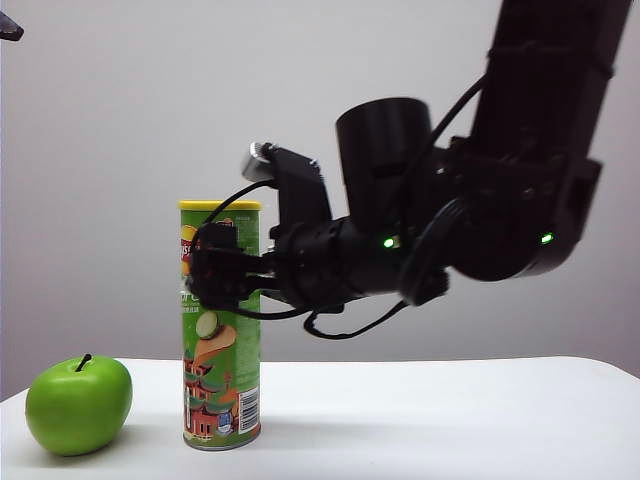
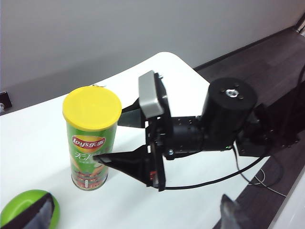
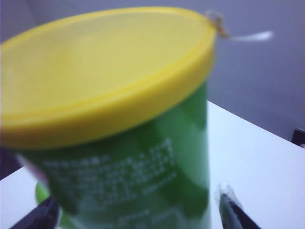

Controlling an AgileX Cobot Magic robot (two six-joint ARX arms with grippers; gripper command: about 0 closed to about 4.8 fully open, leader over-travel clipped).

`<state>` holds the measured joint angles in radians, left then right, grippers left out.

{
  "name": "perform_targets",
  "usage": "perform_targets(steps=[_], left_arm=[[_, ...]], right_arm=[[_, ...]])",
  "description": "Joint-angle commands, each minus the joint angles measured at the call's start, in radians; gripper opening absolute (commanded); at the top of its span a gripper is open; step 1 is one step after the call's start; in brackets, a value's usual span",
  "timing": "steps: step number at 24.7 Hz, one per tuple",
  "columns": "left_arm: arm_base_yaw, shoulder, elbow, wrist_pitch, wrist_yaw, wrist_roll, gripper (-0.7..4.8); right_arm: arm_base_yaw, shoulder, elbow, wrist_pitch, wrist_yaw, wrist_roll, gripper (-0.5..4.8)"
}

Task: Pick up the green bucket of chips from the desk, place it near the apple, and finally stand it up.

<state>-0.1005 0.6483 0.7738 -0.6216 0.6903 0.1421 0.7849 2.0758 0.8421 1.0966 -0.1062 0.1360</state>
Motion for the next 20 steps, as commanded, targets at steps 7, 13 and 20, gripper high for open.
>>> perform_targets(steps=[7, 13, 20], left_arm=[[0.000, -0.002, 0.000, 0.009, 0.006, 0.004, 4.79], [0.000, -0.002, 0.000, 0.005, -0.035, 0.003, 4.79], [0.000, -0.017, 0.000, -0.023, -0.126, 0.004, 4.79]], right_arm=[[-0.014, -0.184, -0.042, -0.271, -0.020, 0.021, 4.79], [-0.015, -0.402, -0.078, -0.531, -0.015, -0.019, 4.79], [-0.048, -0.788, -0.120, -0.909, 0.106, -0.021, 3.78]])
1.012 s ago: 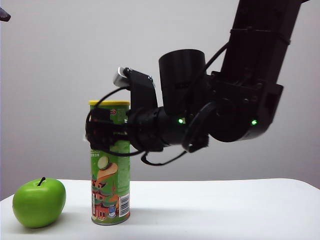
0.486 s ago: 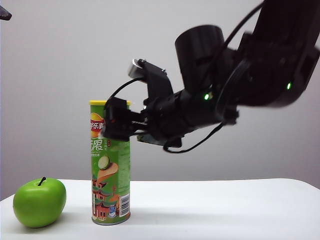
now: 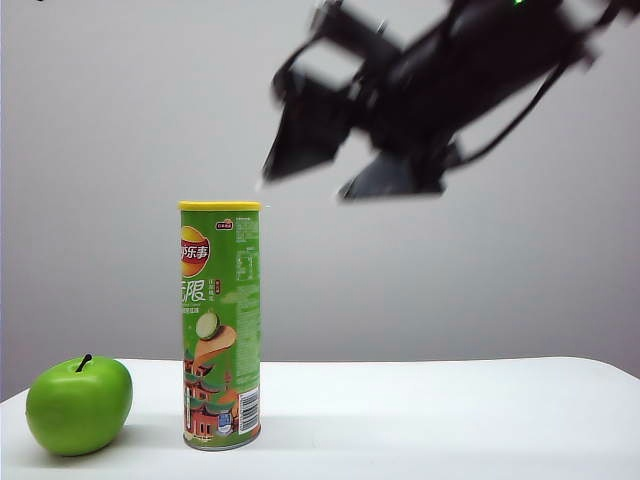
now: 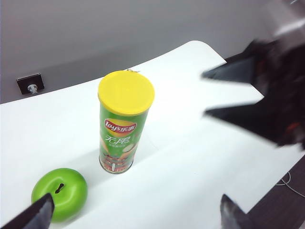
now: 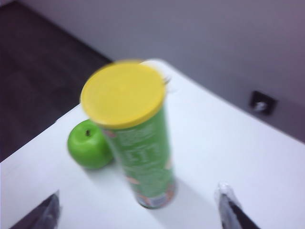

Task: Pick up the green bucket of chips from the desk, place it near the apple, and finally stand it up.

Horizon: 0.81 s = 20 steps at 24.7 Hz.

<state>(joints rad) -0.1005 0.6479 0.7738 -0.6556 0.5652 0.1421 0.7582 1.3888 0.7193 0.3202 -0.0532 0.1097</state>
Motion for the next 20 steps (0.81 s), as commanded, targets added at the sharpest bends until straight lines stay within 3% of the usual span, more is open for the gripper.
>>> perform_targets(steps=[1, 4, 9, 13, 16, 20], left_arm=[[0.000, -0.024, 0.000, 0.014, 0.000, 0.003, 4.79], [0.000, -0.055, 0.000, 0.002, -0.002, 0.001, 4.79], [0.000, -0.108, 0.000, -0.058, -0.049, 0.003, 4.79], [0.000, -0.168, 0.000, -0.062, -0.148, -0.003, 4.79], [0.000, -0.256, -0.018, -0.037, -0.159, -0.032, 4.79], [0.001, -0.366, -0.080, -0.016, -0.235, -0.090, 4.24]], right_arm=[[-0.032, -0.145, 0.003, -0.174, 0.061, 0.016, 3.45], [-0.080, -0.275, 0.002, -0.289, 0.071, 0.037, 2.27], [-0.179, -0.487, 0.002, -0.457, 0.079, 0.036, 1.08], [-0.250, -0.634, -0.002, -0.505, 0.093, 0.021, 0.68], [-0.305, -0.765, -0.034, -0.503, 0.130, -0.022, 0.38], [-0.349, -0.891, -0.114, -0.506, 0.165, -0.024, 0.23]])
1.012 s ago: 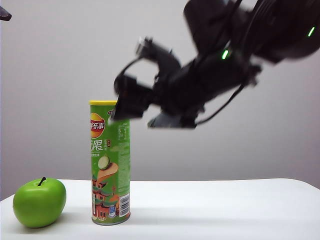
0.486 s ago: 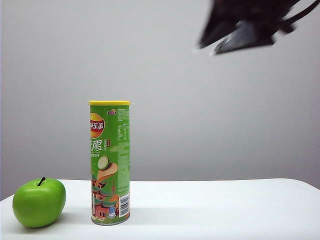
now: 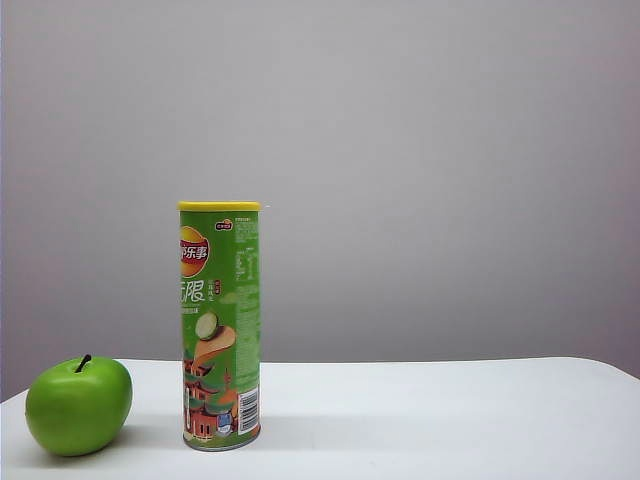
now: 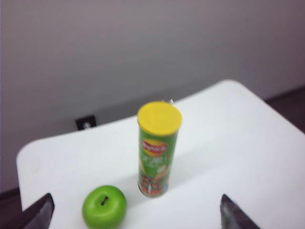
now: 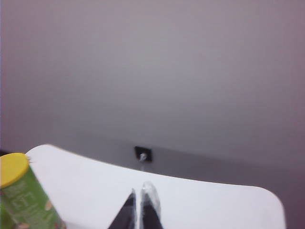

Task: Pick up the green bucket of chips from the desk, place it near the apple, and finally stand it up.

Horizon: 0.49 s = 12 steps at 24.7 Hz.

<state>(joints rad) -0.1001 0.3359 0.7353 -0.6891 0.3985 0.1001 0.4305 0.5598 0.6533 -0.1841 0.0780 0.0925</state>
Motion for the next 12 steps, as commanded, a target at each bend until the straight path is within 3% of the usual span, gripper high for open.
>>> perform_targets(steps=[1, 4, 6, 8, 12], left_arm=[[0.000, -0.080, -0.061, 0.020, -0.089, -0.060, 4.24], [0.000, -0.200, -0.147, 0.023, -0.193, -0.129, 4.15], [0.000, -0.270, -0.175, 0.041, -0.249, -0.146, 3.28], [0.000, -0.299, -0.174, 0.064, -0.292, -0.175, 2.80], [0.000, -0.324, -0.179, 0.085, -0.377, -0.267, 2.68]], right_arm=[[-0.030, -0.097, -0.069, -0.005, 0.059, -0.006, 0.15], [-0.061, -0.257, -0.168, -0.005, 0.134, 0.042, 0.08], [-0.080, -0.388, -0.243, 0.001, 0.134, 0.044, 0.08], [-0.084, -0.475, -0.292, 0.000, 0.135, 0.043, 0.06], [-0.080, -0.562, -0.365, 0.018, 0.195, 0.088, -0.04]])
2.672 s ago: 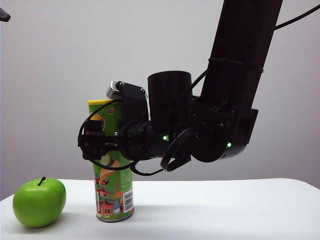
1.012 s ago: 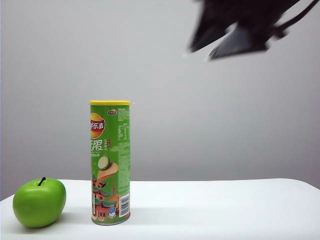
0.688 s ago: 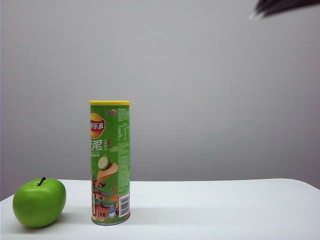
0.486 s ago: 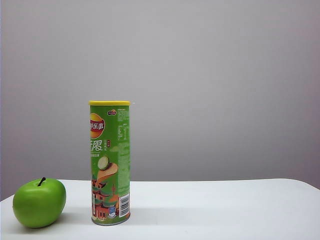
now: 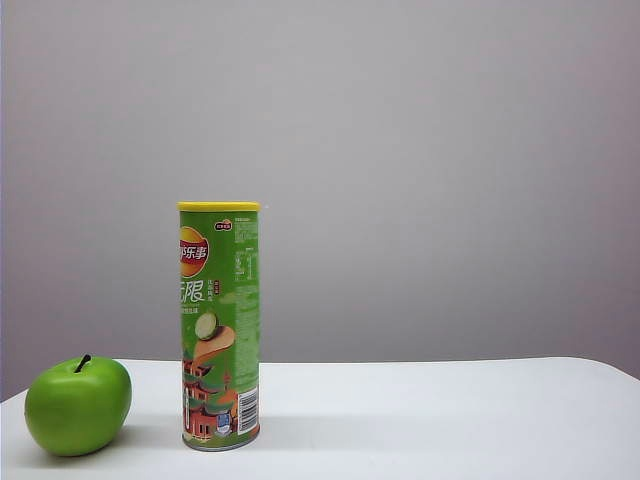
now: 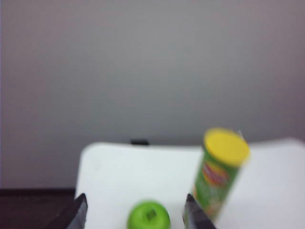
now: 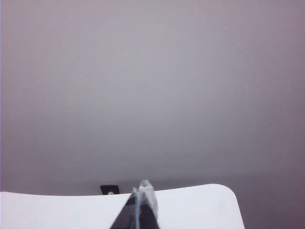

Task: Pick up the green bucket of chips from the desk, place it near the apple, and finally stand it up.

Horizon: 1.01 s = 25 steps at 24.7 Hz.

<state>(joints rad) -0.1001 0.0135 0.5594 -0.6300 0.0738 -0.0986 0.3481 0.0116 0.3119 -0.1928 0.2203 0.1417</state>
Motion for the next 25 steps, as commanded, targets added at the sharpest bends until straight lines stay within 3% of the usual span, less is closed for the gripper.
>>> perform_targets(steps=[1, 4, 6, 7, 9, 11, 14, 17, 19, 22, 25], left_arm=[[0.000, -0.001, -0.010, 0.046, -0.051, -0.087, 2.68], [0.000, -0.001, -0.051, 0.122, -0.055, -0.122, 2.68], [0.000, -0.002, -0.104, 0.215, -0.064, -0.114, 2.68], [0.000, -0.002, -0.170, 0.322, -0.067, -0.110, 2.67], [0.000, -0.002, -0.255, 0.427, -0.023, -0.053, 2.65], [0.000, -0.002, -0.302, 0.445, -0.007, -0.004, 2.31], [0.000, -0.002, -0.344, 0.453, -0.015, -0.029, 1.73], [0.004, -0.002, -0.373, 0.463, -0.044, -0.030, 1.72], [0.015, -0.002, -0.386, 0.474, -0.044, -0.029, 1.40], [0.032, -0.002, -0.414, 0.475, -0.041, -0.029, 1.21], [0.048, -0.002, -0.446, 0.492, -0.025, -0.028, 1.11]], right_arm=[[-0.001, -0.006, -0.025, 0.023, 0.077, 0.070, -0.04], [0.002, 0.008, -0.037, 0.080, 0.094, 0.093, -0.04], [0.002, 0.005, -0.055, 0.124, 0.095, 0.071, -0.04], [0.000, 0.003, -0.085, 0.167, 0.097, 0.024, -0.04], [0.000, 0.003, -0.140, 0.221, 0.094, -0.006, -0.04], [0.000, 0.003, -0.180, 0.229, 0.093, -0.023, -0.04], [-0.001, 0.003, -0.236, 0.245, 0.098, -0.024, -0.04], [-0.052, 0.003, -0.310, 0.331, 0.092, -0.015, -0.04], [-0.120, -0.004, -0.309, 0.332, 0.022, -0.011, -0.04], [-0.194, -0.012, -0.309, 0.325, -0.122, -0.010, -0.04], [-0.245, -0.012, -0.309, 0.297, -0.202, -0.006, -0.04]])
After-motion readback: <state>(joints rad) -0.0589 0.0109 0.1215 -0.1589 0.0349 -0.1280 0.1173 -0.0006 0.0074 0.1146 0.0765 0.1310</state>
